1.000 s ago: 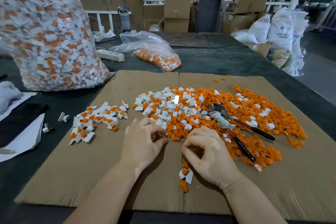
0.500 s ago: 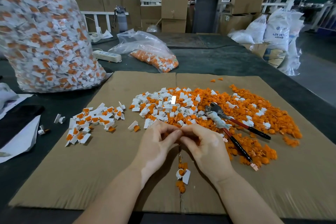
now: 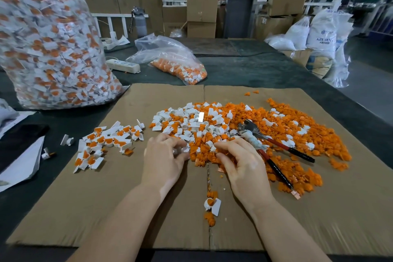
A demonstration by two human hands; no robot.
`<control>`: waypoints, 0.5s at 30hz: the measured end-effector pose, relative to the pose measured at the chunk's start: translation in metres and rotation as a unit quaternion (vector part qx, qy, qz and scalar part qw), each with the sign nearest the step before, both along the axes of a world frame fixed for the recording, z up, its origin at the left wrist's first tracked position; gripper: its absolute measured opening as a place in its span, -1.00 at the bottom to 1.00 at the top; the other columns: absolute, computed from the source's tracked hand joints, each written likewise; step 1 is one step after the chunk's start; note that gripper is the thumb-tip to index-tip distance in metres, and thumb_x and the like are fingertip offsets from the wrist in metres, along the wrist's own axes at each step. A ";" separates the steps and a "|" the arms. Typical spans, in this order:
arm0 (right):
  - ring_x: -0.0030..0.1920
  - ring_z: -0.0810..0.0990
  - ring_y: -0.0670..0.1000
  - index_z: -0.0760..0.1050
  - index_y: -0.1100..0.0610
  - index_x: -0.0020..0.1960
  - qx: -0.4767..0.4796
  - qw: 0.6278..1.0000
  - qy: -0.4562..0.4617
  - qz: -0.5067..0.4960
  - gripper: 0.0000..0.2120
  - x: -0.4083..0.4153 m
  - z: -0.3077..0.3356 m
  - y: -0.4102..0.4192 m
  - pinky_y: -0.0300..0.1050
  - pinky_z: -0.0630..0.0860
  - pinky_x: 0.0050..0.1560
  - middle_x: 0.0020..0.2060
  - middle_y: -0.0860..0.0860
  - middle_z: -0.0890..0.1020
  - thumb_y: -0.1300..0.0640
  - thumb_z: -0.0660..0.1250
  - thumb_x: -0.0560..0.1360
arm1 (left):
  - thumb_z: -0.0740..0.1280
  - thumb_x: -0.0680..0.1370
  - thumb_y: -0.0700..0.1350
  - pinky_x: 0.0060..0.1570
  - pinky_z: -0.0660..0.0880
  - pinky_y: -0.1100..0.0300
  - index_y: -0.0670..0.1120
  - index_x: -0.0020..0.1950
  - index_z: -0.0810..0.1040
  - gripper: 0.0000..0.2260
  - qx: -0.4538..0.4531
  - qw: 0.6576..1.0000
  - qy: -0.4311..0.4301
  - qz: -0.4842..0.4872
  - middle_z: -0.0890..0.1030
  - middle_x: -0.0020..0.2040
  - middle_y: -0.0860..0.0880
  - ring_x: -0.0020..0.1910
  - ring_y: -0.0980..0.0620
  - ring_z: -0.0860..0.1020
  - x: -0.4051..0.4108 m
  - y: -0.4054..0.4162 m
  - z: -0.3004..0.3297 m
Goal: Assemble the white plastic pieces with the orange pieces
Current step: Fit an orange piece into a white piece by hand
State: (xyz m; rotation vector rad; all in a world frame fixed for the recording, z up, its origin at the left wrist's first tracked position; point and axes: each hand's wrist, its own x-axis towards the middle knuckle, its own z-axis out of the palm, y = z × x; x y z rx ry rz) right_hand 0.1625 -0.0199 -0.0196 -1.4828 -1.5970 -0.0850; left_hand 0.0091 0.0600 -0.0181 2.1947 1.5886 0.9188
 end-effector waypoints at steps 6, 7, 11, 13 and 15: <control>-0.04 0.57 -0.01 0.62 0.21 0.04 0.000 1.000 0.008 -0.003 -0.82 0.000 -0.001 0.001 -0.11 0.54 0.02 -0.14 0.03 0.61 0.31 0.39 0.45 | 0.35 0.49 -0.27 0.17 0.41 0.03 0.00 -0.03 0.61 -0.82 -0.003 0.989 -0.112 0.098 0.42 0.00 0.05 0.16 -0.09 0.43 -0.022 0.004 0.002; -0.04 0.57 -0.01 0.62 0.21 0.04 -0.002 1.000 0.007 -0.003 -0.82 0.000 -0.002 0.001 -0.10 0.54 0.02 -0.13 0.03 0.62 0.30 0.39 0.45 | 0.33 0.50 -0.28 0.16 0.42 0.05 0.00 -0.01 0.61 -0.80 -0.010 0.988 -0.115 0.105 0.43 0.01 0.04 0.15 -0.08 0.45 -0.026 0.006 0.002; -0.05 0.57 0.01 0.62 0.21 0.04 -0.005 1.000 0.004 -0.007 -0.83 -0.001 -0.001 0.001 -0.07 0.55 0.01 -0.14 0.02 0.62 0.30 0.40 0.45 | 0.31 0.55 -0.17 -0.02 0.37 0.22 -0.04 0.11 0.60 -0.83 -0.032 0.989 -0.099 0.100 0.55 0.06 -0.02 0.01 0.05 0.47 -0.031 0.009 -0.002; -0.05 0.57 0.01 0.62 0.21 0.04 -0.006 1.000 0.006 -0.007 -0.83 -0.001 -0.001 0.000 -0.06 0.55 0.00 -0.14 0.02 0.62 0.30 0.39 0.45 | 0.31 0.55 -0.15 -0.04 0.34 0.24 -0.04 0.10 0.60 -0.84 -0.041 0.989 -0.096 0.105 0.58 0.07 -0.03 -0.04 0.10 0.45 -0.031 0.011 -0.002; -0.04 0.57 0.01 0.62 0.21 0.03 -0.005 1.000 0.006 -0.008 -0.83 0.000 -0.001 -0.001 -0.05 0.55 0.01 -0.14 0.02 0.62 0.30 0.39 0.45 | 0.31 0.55 -0.17 -0.04 0.34 0.24 -0.07 0.12 0.60 -0.83 -0.033 0.986 -0.096 0.130 0.58 0.09 -0.06 -0.06 0.10 0.43 -0.033 0.012 0.000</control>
